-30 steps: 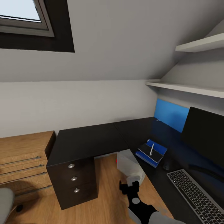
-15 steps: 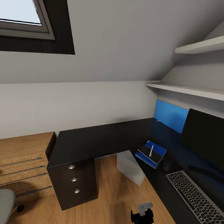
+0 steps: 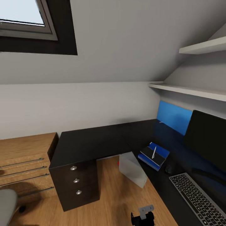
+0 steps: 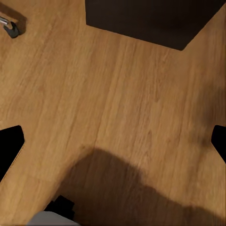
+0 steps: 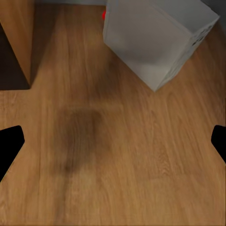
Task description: In the bedroom, organize the workspace by keeping the computer under the desk, ensuring the monitor is on the desk, placing the keyboard on the desk next to the monitor, placing the mouse on the desk next to the keyboard, moving the folder from the swivel chair onto the desk next to the mouse, stacking the notebook on top of the folder with the pen on top of the notebook, and positioning the swivel chair next to the desk.
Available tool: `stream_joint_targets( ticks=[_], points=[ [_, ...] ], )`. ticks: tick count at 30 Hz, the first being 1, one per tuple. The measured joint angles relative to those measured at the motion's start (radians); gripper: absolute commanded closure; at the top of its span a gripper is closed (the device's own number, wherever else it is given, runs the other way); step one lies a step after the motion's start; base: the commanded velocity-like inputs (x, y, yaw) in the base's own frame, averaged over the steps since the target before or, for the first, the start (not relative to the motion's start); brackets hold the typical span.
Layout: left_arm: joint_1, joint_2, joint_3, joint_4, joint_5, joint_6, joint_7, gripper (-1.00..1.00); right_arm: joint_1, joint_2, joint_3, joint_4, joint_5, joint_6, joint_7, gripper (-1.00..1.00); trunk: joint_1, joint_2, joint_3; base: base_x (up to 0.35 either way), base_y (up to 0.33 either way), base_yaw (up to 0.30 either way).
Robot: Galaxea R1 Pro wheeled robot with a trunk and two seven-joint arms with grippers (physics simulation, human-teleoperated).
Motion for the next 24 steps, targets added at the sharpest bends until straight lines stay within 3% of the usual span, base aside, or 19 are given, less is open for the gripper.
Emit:
stream_joint_targets(
  ticks=[5,12,18,22,24],
  points=[
    [0.0,0.0,-0.001,0.036,-0.004,0.0,0.0,-1.0,0.005,0.002,-0.001,0.0,0.0,-0.037,0.0,-1.0,0.0,0.0,0.0,0.0,0.0,0.265],
    [0.0,-0.001,-0.001,0.043,-0.005,-0.001,0.0,-1.0,0.039,0.003,0.0,0.0,0.0,-0.194,0.002,-1.0,0.0,0.0,0.0,0.0,0.0,0.277],
    [0.0,-0.001,-0.001,0.044,-0.005,-0.002,0.0,-1.0,0.045,0.003,0.0,0.0,0.0,-0.246,0.001,-1.0,0.0,0.0,0.0,0.0,0.0,0.279],
    [0.0,-0.001,-0.001,0.044,-0.005,-0.002,0.0,-1.0,0.062,0.002,0.0,0.0,0.022,-0.315,-0.002,-1.0,0.0,0.0,0.0,0.0,0.0,0.282],
    [0.0,-0.001,-0.001,0.044,-0.005,-0.002,0.0,-1.0,0.076,0.002,-0.001,0.001,0.049,-0.385,-0.005,-1.0,0.0,0.0,0.0,0.0,0.0,0.284]
  ],
)
